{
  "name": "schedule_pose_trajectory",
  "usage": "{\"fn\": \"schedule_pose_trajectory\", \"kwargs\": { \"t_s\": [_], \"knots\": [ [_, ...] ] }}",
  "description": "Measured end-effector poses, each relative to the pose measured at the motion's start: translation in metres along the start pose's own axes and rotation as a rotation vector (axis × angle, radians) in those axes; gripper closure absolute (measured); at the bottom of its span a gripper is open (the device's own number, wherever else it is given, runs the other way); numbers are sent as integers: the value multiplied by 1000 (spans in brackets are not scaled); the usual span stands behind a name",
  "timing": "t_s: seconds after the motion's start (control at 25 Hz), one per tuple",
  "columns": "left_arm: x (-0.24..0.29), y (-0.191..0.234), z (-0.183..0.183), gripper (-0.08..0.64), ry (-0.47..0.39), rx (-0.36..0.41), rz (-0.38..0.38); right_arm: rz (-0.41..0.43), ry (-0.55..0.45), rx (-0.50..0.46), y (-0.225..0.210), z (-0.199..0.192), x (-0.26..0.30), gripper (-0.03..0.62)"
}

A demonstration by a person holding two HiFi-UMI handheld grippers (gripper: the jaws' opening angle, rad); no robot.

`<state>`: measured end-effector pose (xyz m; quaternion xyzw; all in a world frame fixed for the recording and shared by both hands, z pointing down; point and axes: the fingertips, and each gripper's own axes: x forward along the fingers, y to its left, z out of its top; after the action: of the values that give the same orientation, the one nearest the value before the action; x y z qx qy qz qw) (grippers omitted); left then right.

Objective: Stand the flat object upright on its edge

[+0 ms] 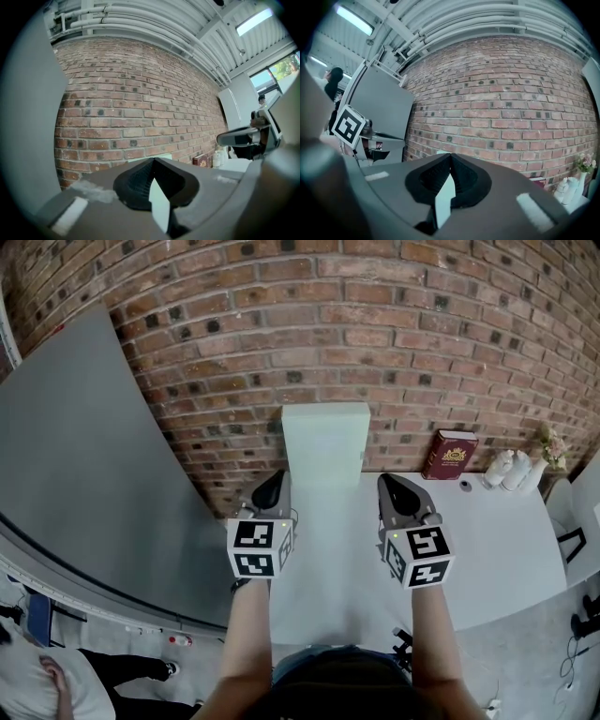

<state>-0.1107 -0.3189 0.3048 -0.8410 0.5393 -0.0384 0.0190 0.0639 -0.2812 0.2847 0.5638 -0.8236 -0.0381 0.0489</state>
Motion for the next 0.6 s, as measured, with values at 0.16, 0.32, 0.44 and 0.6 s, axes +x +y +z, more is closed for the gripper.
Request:
{"fn": "schedule_pose_trajectory", "kwargs": {
  "t_s": [0.16,0.32,0.44,0.6],
  "knots": [
    [-12,-6,21,560,-60,29,3,-18,-37,-7,-3,17,-10,589],
    [-22,-14,37,560,-103,62,-4,-21,-77,-26,-2,34,-18,591],
    [-27,-14,42,560,-112,81,1,-14,-108,11,-4,43,-24,589],
    [-34,-10,54,560,-149,94,17,-21,-140,17,-8,53,-30,591]
  ]
}}
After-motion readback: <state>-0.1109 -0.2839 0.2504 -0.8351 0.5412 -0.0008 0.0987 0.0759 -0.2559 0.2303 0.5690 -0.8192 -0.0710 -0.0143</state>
